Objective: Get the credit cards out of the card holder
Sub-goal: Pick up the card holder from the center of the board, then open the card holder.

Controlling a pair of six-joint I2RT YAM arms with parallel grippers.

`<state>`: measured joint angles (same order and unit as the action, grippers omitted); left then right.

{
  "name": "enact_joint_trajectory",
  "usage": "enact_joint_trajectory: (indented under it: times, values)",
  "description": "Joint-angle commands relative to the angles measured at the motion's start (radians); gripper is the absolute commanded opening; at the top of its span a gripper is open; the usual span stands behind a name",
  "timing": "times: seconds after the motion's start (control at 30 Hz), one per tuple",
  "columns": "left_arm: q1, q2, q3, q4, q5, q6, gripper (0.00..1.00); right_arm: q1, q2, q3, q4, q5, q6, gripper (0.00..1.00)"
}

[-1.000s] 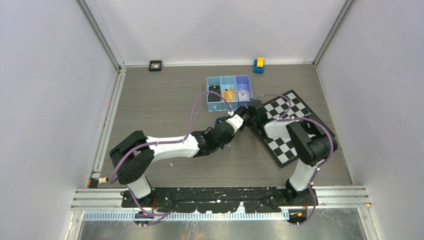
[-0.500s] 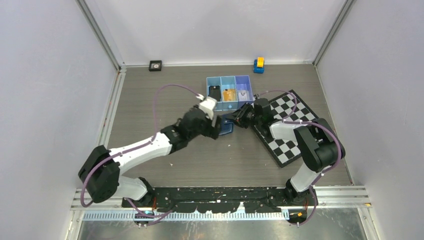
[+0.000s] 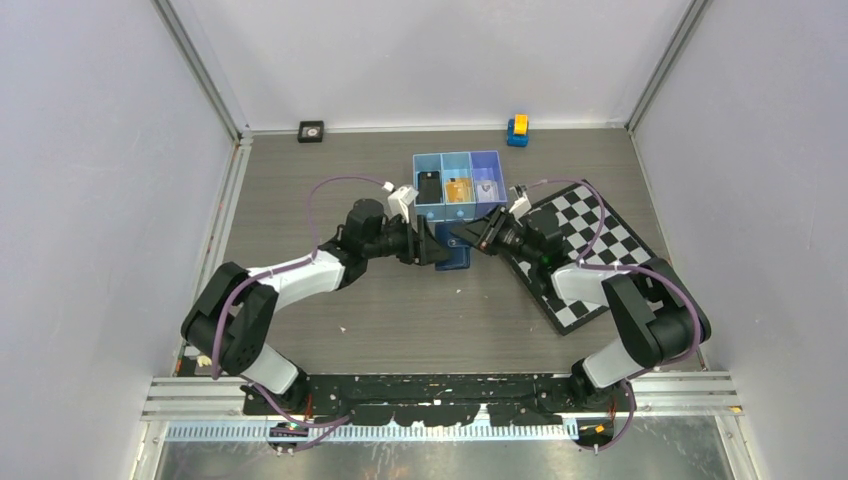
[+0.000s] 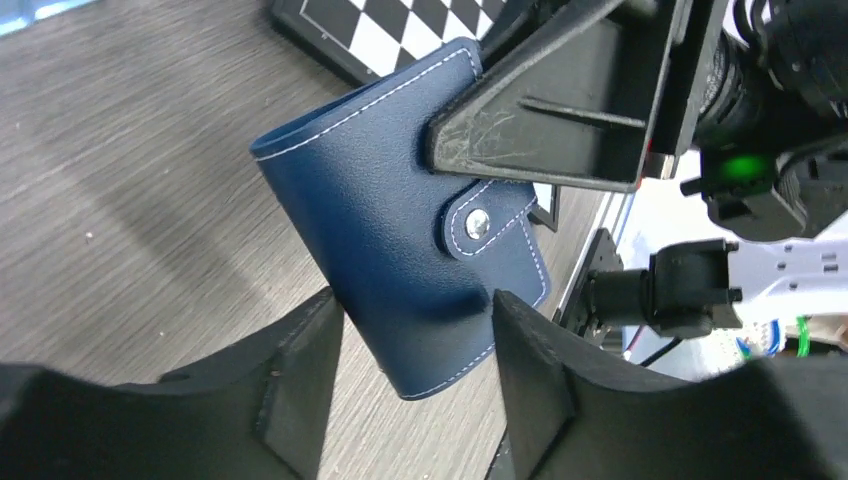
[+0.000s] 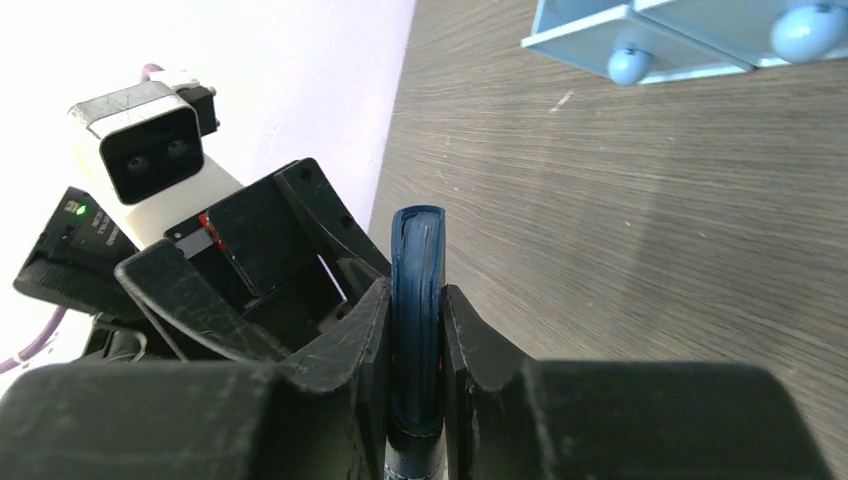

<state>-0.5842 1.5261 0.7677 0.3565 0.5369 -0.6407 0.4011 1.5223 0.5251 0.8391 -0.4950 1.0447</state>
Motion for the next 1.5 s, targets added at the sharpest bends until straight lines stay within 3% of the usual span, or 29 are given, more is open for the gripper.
enact_joint_trajectory:
  times: [0.0, 0.07, 0.13, 0.17, 0.23, 0.27, 0.33, 0.43, 0.63, 0.8, 0.9, 0.93, 0.97, 1.1, 1.33, 1.47]
  values:
    - [0.001, 0.003, -0.001, 0.181, 0.158, -0.073, 0.48, -0.001, -0.042, 0.002, 0.198, -0.048, -0.001, 0.01]
    - [0.004, 0.003, -0.006, 0.209, 0.172, -0.089, 0.28, -0.001, -0.036, 0.002, 0.209, -0.051, 0.004, 0.04]
    - [0.014, -0.005, -0.01, 0.21, 0.168, -0.091, 0.05, -0.004, -0.034, 0.004, 0.189, -0.062, -0.008, 0.15]
    - [0.019, -0.012, -0.014, 0.203, 0.155, -0.091, 0.0, -0.011, -0.035, 0.009, 0.168, -0.087, -0.022, 0.27]
    - [0.029, -0.032, -0.028, 0.186, 0.12, -0.085, 0.0, -0.023, -0.05, 0.008, 0.085, -0.084, -0.066, 0.8]
    - [0.032, -0.039, -0.032, 0.17, 0.101, -0.076, 0.0, -0.028, -0.071, 0.01, -0.003, -0.043, -0.103, 0.86]
    - [0.032, -0.052, -0.027, 0.115, 0.062, -0.049, 0.0, -0.029, -0.117, 0.049, -0.24, 0.041, -0.216, 0.87]
    - [0.032, -0.063, -0.025, 0.072, 0.027, -0.027, 0.0, -0.019, -0.19, 0.103, -0.463, 0.161, -0.318, 0.87]
    - [0.032, -0.093, -0.012, -0.054, -0.105, 0.022, 0.0, 0.04, -0.297, 0.15, -0.689, 0.376, -0.425, 0.89]
    - [0.032, -0.136, -0.027, -0.082, -0.162, 0.04, 0.0, 0.186, -0.387, 0.218, -0.858, 0.707, -0.554, 0.89]
    - [0.032, -0.155, -0.037, -0.075, -0.169, 0.044, 0.0, 0.195, -0.415, 0.19, -0.81, 0.746, -0.514, 0.9]
    - [0.032, -0.159, -0.04, -0.074, -0.17, 0.045, 0.0, 0.195, -0.416, 0.169, -0.793, 0.796, -0.412, 0.91]
    - [0.032, -0.162, -0.04, -0.073, -0.169, 0.045, 0.0, 0.191, -0.415, 0.148, -0.801, 0.84, -0.338, 0.99]
    - [0.032, -0.157, -0.044, -0.057, -0.158, 0.04, 0.0, 0.184, -0.38, 0.103, -0.669, 0.608, -0.414, 0.9]
    - [0.028, -0.133, -0.036, -0.043, -0.13, 0.03, 0.0, 0.309, -0.338, 0.135, -0.627, 0.596, -0.511, 0.92]
    - [0.018, -0.125, -0.031, -0.033, -0.114, 0.03, 0.0, 0.353, -0.28, 0.184, -0.678, 0.668, -0.524, 0.93]
